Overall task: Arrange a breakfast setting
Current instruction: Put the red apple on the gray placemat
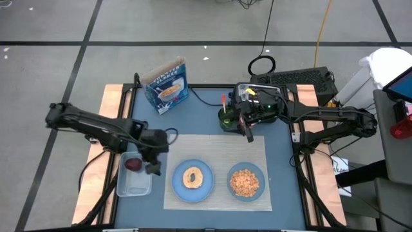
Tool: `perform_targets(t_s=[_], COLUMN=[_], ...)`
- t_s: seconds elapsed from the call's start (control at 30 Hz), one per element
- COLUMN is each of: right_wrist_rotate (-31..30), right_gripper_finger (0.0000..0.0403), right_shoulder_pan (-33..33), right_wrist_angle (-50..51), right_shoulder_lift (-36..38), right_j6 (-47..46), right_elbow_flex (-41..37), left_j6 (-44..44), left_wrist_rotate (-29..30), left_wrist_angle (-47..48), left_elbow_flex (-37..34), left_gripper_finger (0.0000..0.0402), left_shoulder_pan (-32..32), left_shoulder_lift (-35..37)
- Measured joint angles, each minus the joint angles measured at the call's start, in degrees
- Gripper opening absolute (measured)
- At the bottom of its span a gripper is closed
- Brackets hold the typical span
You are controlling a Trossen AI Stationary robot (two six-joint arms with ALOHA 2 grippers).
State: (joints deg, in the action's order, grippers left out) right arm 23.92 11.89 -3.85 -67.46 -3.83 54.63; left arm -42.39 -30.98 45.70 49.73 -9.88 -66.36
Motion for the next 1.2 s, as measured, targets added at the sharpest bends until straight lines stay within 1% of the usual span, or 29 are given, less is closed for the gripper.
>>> perform_targets(t_s=[0.1, 0.23, 0.33, 0.4, 0.53, 0.7, 0.83, 0.9, 1.03, 1.2], right_wrist_rotate=[0.0, 0.1, 0.1, 0.1, 0.1, 0.1, 0.1, 0.1, 0.1, 0.1], right_gripper_finger=[0.0247, 0.0247, 0.0247, 0.0247, 0.0247, 0.0247, 0.0247, 0.0247, 0.0247, 0.0247], right_shoulder_pan=[0.0, 0.0, 0.0, 0.0, 0.0, 0.0, 0.0, 0.0, 0.0, 0.0], right_wrist_angle=[0.4, 0.8, 1.2, 1.1, 1.2, 1.5, 1.5, 1.5, 1.5, 1.5], right_shoulder_lift=[0.0, 0.0, 0.0, 0.0, 0.0, 0.0, 0.0, 0.0, 0.0, 0.0], right_j6=[0.0, 0.0, 0.0, 0.0, 0.0, 0.0, 0.0, 0.0, 0.2, 0.2], right_elbow_flex=[0.0, 0.0, 0.0, 0.0, 0.0, 0.0, 0.0, 0.0, 0.0, 0.0], left_j6=[-0.7, -3.7, -5.0, -6.4, -8.5, -10.5, -10.3, -10.3, -9.0, -6.1], left_wrist_rotate=[1.2, 5.0, 6.9, 7.1, 7.1, 7.1, 7.6, 9.6, 15.4, 25.7], left_wrist_angle=[7.4, 13.4, 14.7, 15.5, 14.2, 14.4, 18.5, 21.7, 26.8, 27.8], left_elbow_flex=[0.0, 0.0, 0.0, 0.0, 0.0, 0.1, 0.1, 0.1, 0.1, 0.1], left_gripper_finger=[0.0253, 0.0253, 0.0253, 0.0253, 0.0253, 0.0253, 0.0253, 0.0253, 0.0253, 0.0253], left_shoulder_pan=[-0.5, -2.0, -3.6, -4.6, -6.5, -9.2, -12.4, -14.2, -17.5, -20.1], left_shoulder_lift=[4.3, 9.1, 12.3, 13.6, 15.8, 16.2, 16.2, 16.1, 16.1, 16.1])
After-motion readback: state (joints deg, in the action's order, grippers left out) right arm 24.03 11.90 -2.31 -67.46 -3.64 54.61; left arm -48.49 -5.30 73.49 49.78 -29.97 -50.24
